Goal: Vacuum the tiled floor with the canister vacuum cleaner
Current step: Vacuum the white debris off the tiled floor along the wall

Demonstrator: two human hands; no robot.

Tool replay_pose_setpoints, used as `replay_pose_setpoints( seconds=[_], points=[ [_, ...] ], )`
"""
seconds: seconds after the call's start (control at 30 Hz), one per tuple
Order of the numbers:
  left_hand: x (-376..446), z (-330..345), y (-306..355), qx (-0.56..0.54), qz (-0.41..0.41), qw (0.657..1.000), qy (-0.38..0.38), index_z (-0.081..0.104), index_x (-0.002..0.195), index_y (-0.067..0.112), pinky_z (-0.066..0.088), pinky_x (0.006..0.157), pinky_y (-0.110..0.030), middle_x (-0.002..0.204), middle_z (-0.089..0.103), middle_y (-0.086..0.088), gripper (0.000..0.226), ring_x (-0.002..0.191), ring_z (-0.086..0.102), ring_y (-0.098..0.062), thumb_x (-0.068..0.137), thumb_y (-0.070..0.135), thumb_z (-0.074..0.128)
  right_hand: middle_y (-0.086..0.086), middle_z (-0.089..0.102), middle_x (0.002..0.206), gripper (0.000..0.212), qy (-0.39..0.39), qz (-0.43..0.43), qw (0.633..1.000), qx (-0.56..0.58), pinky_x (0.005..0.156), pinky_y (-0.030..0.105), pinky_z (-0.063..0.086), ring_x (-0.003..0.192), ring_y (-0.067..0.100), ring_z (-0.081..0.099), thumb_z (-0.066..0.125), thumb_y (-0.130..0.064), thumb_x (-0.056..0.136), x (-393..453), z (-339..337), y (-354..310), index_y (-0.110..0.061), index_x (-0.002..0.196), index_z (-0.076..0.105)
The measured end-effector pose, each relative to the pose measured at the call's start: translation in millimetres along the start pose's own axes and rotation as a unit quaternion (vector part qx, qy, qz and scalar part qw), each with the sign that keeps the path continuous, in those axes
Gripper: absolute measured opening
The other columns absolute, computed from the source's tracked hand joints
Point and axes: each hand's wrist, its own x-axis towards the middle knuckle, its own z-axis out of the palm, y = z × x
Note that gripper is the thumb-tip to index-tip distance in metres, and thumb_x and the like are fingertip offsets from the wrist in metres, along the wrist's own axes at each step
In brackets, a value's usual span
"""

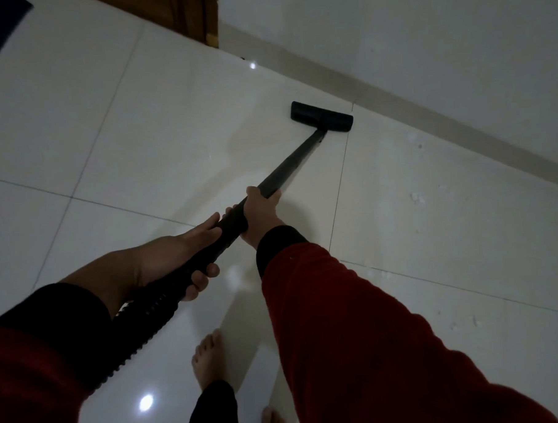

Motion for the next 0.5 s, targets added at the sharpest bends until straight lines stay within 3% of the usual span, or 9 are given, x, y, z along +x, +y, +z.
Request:
replay_pose_setpoints(
  seconds=[0.37, 0.5],
  points=[
    [12.2, -33.5, 57.9, 0.013, 0.013, 1.000, 0.024, 0.054, 0.117, 0.042, 0.042, 0.036, -0.018, 0.061, 0.054, -0.004, 0.026, 0.038, 0.044, -0.008, 0.093, 0.047, 0.045, 0.013, 0.048, 0.097, 0.069, -0.008, -0.014, 0.998, 0.058, 0.050, 0.031, 0.049, 0.058, 0.020, 0.052, 0.043, -0.019, 0.097, 24.9, 54.1, -34.8, -0.047, 0.148, 0.006],
    [22.6, -25.1, 71.8, 0.015, 0.021, 0.999, 0.021, 0.048, 0.127, 0.047, 0.041, 0.035, -0.018, 0.069, 0.050, -0.006, 0.033, 0.038, 0.044, -0.008, 0.096, 0.039, 0.045, 0.014, 0.047, 0.100, 0.063, 0.003, -0.026, 0.998, 0.063, 0.050, 0.031, 0.048, 0.058, 0.019, 0.050, 0.042, -0.018, 0.097, 33.7, 52.7, -51.4, -0.042, 0.148, 0.012]
  ],
)
